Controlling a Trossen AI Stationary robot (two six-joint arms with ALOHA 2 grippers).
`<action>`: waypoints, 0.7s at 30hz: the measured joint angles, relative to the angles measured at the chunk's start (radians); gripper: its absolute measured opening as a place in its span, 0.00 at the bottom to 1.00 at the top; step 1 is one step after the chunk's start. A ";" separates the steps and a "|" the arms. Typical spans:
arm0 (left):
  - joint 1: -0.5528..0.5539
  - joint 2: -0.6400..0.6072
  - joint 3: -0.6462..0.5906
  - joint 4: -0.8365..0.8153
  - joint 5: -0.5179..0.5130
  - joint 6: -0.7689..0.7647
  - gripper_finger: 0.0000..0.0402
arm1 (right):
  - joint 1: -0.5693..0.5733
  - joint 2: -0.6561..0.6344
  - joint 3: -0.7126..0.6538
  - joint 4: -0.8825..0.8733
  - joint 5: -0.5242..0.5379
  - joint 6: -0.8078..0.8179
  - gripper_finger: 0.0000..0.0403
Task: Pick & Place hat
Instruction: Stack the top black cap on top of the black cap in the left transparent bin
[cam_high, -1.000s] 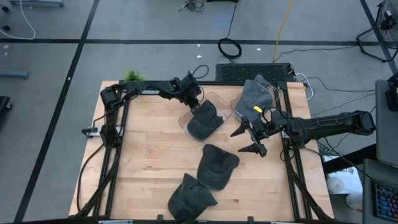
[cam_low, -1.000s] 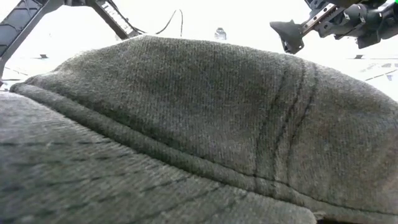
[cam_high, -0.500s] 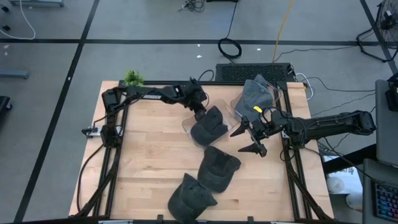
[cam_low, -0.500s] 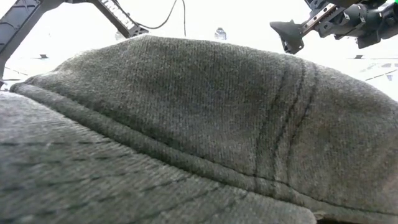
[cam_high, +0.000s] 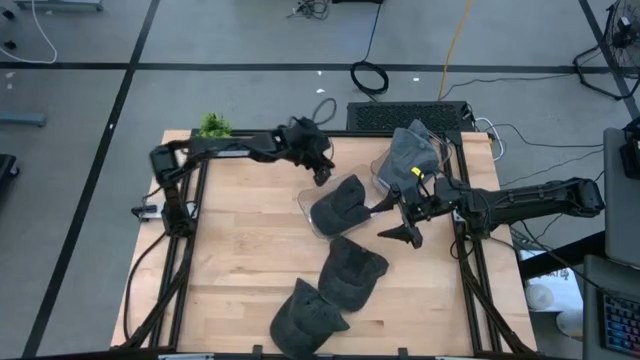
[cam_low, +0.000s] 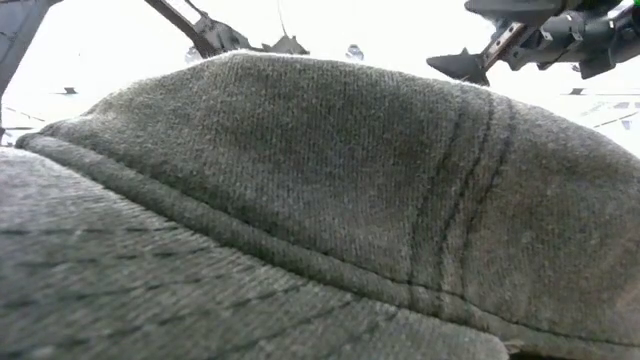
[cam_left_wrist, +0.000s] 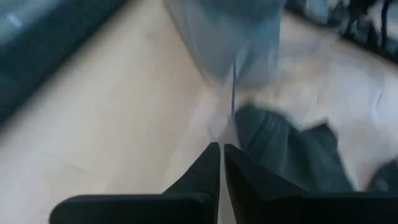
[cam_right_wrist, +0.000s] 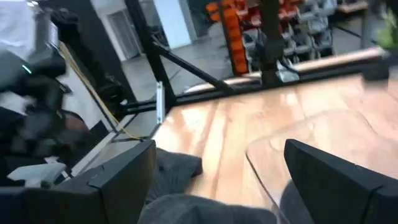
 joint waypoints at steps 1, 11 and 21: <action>0.000 -0.030 0.000 -0.005 -0.017 0.000 0.07 | 0.000 0.000 0.000 -0.016 0.005 0.009 0.86; -0.103 -0.348 0.001 -0.155 -0.173 0.082 0.08 | 0.046 -0.001 0.001 -0.343 -0.276 0.522 0.86; -0.210 -0.386 0.000 -0.154 -0.297 0.135 0.08 | 0.269 0.004 -0.002 -0.682 0.093 0.797 0.86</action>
